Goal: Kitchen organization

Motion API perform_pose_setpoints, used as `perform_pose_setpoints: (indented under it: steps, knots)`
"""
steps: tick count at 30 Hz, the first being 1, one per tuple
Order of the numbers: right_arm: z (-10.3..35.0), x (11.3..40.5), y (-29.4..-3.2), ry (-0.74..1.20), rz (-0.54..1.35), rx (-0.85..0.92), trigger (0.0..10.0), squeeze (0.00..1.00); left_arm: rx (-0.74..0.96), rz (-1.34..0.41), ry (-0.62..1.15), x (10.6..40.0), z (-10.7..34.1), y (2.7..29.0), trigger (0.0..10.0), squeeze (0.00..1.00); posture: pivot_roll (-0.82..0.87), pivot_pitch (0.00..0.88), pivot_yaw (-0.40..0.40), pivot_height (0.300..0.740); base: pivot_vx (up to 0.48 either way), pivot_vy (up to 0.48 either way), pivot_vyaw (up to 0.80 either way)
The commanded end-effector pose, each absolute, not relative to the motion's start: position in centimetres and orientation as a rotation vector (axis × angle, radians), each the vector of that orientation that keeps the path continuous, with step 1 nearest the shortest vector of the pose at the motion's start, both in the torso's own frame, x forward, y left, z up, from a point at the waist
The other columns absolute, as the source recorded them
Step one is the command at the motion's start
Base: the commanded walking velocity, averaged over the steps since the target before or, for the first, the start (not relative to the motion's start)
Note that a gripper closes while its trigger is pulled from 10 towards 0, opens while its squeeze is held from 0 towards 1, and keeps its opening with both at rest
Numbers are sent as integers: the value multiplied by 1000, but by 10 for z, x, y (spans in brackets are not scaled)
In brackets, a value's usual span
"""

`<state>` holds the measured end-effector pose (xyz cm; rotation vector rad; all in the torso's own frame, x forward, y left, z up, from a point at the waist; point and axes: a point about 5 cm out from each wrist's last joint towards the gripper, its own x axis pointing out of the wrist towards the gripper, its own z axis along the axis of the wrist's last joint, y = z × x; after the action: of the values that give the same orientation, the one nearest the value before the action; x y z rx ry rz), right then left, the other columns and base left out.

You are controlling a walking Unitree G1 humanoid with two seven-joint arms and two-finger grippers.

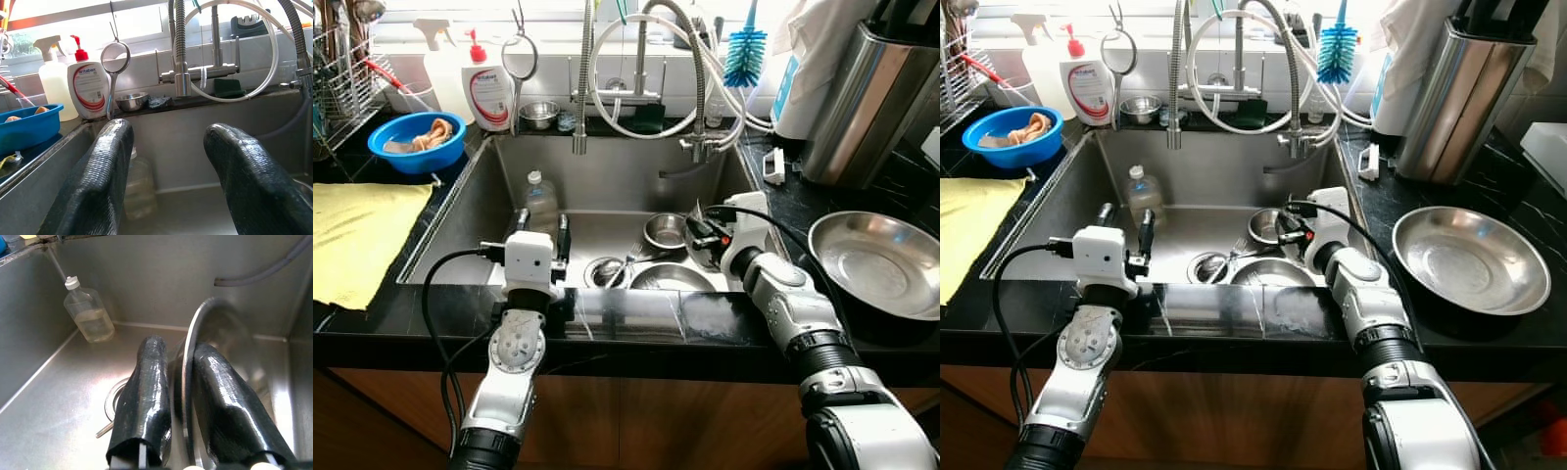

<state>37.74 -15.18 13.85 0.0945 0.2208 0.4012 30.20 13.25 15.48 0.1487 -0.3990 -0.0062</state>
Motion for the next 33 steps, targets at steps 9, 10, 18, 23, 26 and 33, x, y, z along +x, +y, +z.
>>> perform_pose_setpoints:
  steps: [9, 10, 18, 23, 26, 33]
  knots:
    - [146, 381, -150, 193, 391, 79, 10000, 125, 164, -19, -354, 301, 148, 135, 10000, 0, -73, 0, 10, 740, 0, 0, 0]
    - [147, 381, -150, 183, 392, 72, 10000, 125, 165, -21, -353, 301, 148, 135, 10000, 0, -73, 0, 10, 740, 0, 0, 0]
    - [148, 380, -148, 179, 401, 46, 10000, 518, 167, -27, -352, 301, 148, 135, 10000, 0, -77, 0, 18, 740, 0, 0, 0]
    - [159, 381, -151, 135, 380, -62, 10000, 0, 167, -27, -352, 302, 148, 135, 10000, 0, -80, 0, 18, 740, 0, 0, 0]
    - [181, 382, -154, 65, 366, -142, 10000, 0, 168, -25, -351, 304, 149, 135, 10000, 0, -92, 0, 24, 740, 0, 0, 0]
    - [229, 374, -166, -40, 277, -279, 10000, 0, 168, -38, -347, 307, 148, 134, 10000, 0, -122, 0, 32, 740, 0, 0, 0]
